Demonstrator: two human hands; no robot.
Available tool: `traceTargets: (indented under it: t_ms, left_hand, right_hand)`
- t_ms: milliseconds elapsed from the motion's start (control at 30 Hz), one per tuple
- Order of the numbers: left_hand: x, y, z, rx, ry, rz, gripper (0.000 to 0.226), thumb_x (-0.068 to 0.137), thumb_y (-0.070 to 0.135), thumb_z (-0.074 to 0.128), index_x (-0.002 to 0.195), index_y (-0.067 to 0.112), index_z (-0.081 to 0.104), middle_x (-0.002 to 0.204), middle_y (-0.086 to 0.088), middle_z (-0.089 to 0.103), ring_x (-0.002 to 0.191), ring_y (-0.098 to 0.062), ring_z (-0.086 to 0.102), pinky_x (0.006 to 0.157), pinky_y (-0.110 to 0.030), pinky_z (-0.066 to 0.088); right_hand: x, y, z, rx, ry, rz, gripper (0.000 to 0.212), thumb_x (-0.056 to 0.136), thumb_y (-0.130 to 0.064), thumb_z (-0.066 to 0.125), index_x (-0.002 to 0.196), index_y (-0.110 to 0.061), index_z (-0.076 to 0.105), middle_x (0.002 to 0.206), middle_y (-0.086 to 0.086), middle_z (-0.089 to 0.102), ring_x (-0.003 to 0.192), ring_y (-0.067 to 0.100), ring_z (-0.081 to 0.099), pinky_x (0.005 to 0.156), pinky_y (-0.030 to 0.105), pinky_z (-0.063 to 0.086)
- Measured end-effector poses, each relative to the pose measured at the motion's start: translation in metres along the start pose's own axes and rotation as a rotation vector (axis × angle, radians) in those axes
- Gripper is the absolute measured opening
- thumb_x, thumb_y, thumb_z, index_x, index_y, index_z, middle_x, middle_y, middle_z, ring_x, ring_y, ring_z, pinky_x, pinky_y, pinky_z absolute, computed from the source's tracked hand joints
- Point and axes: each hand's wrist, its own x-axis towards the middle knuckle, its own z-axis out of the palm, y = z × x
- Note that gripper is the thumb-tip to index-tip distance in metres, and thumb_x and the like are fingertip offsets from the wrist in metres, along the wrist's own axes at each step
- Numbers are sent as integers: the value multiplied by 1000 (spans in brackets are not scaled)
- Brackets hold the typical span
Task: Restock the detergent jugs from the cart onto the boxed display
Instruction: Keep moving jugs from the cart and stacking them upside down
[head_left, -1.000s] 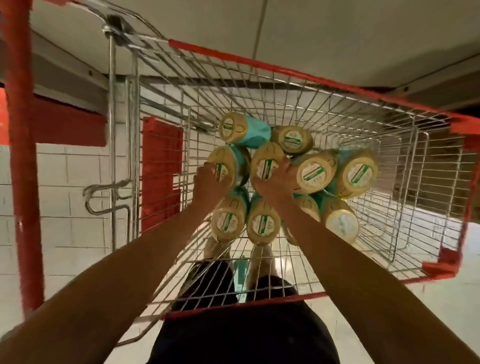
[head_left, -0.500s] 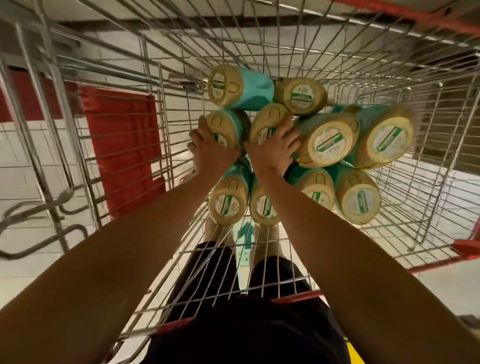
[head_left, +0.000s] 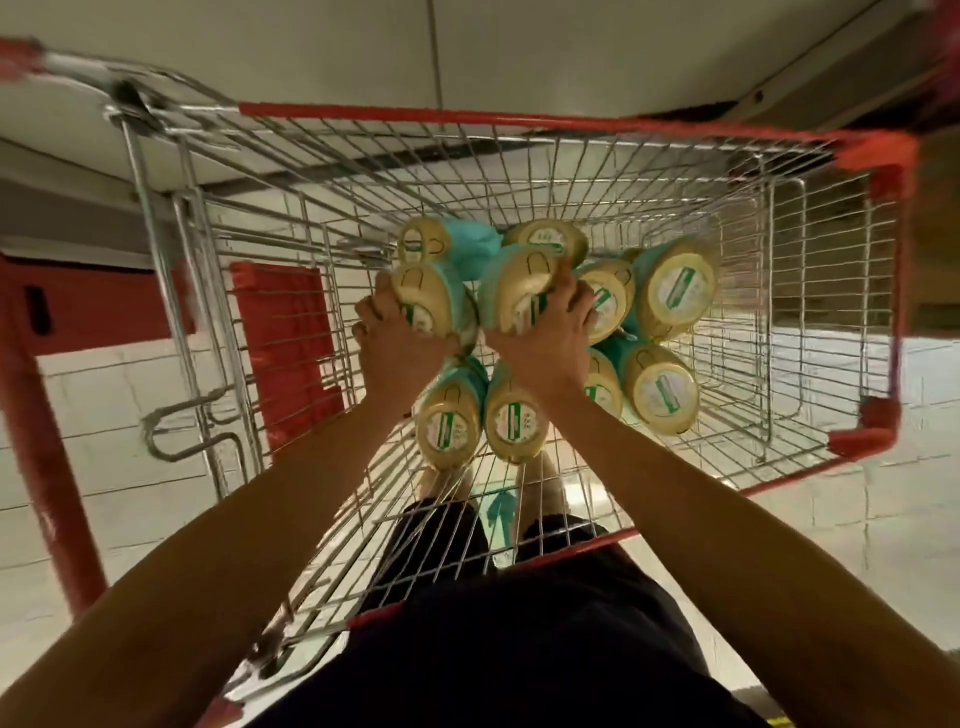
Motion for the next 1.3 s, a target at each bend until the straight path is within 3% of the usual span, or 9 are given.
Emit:
traceTargets:
  t_ms: [100, 233, 433, 567, 667, 767, 933, 1167, 1300]
  left_hand:
    - [-30, 16, -29, 5, 25, 110, 133, 62, 54, 92, 162, 34, 6, 152, -15, 29, 139, -45, 37, 108, -60, 43]
    - [-86, 54, -60, 62, 26, 264, 136, 63, 59, 91, 165, 33, 6, 156, -17, 29, 140, -45, 41, 106, -62, 47]
    - [-190, 117, -52, 49, 57, 421, 135, 61, 57, 92, 160, 53, 0, 161, -8, 26, 148, -48, 31, 110, -70, 43]
    - [-265, 170, -10, 63, 65, 524, 134, 58, 58, 92, 158, 60, 3, 161, -1, 26, 146, -41, 37, 111, -65, 44]
    - [-321, 207, 34, 29, 37, 638, 130, 55, 63, 89, 156, 65, 6, 149, 9, 31, 138, -34, 46, 108, -60, 47]
    - [-366, 247, 87, 38, -6, 700, 129, 55, 63, 90, 157, 62, 10, 156, 3, 32, 140, -31, 45, 105, -54, 46]
    - [-417, 308, 162, 133, -89, 843, 129, 60, 49, 97, 159, 53, 15, 154, -3, 35, 140, -34, 43, 109, -56, 46]
    - [-459, 399, 242, 229, -248, 1046, 131, 59, 58, 94, 158, 61, 8, 150, 7, 34, 136, -27, 45, 103, -47, 43]
    - [-467, 452, 285, 263, -326, 1101, 130, 56, 66, 88, 158, 62, 9, 151, 15, 30, 139, -26, 44, 104, -49, 45]
  right_hand:
    - [-29, 6, -40, 75, 50, -19, 141, 68, -61, 89, 166, -23, -4, 167, 17, 14, 156, 47, 11, 120, 64, 29]
    - [-78, 29, -103, 190, 140, -92, 139, 61, -64, 84, 167, -33, -1, 155, 12, 25, 149, 42, 24, 117, 67, 31]
    - [-157, 110, -190, 259, 190, -98, 137, 54, -71, 74, 165, -37, 1, 146, 0, 27, 142, 35, 31, 112, 64, 43]
    - [-205, 195, -243, 357, 303, -109, 133, 63, -57, 90, 164, -39, 7, 145, -7, 30, 138, 24, 34, 108, 47, 44]
    - [-238, 259, -279, 389, 394, -101, 129, 65, -55, 91, 164, -43, 9, 144, -11, 30, 136, 17, 35, 97, 37, 46]
    - [-264, 319, -315, 398, 479, -74, 130, 62, -55, 89, 163, -47, 7, 145, -15, 28, 133, 8, 32, 89, 29, 42]
    - [-294, 403, -362, 395, 565, 26, 133, 60, -56, 88, 164, -46, 4, 150, -11, 27, 135, 14, 34, 88, 34, 49]
    - [-305, 493, -400, 479, 680, 231, 133, 63, -58, 89, 165, -44, 5, 152, -6, 29, 136, 17, 34, 96, 40, 53]
    - [-290, 530, -429, 530, 726, 305, 130, 64, -60, 88, 164, -43, 7, 148, -9, 29, 132, 14, 33, 94, 37, 50]
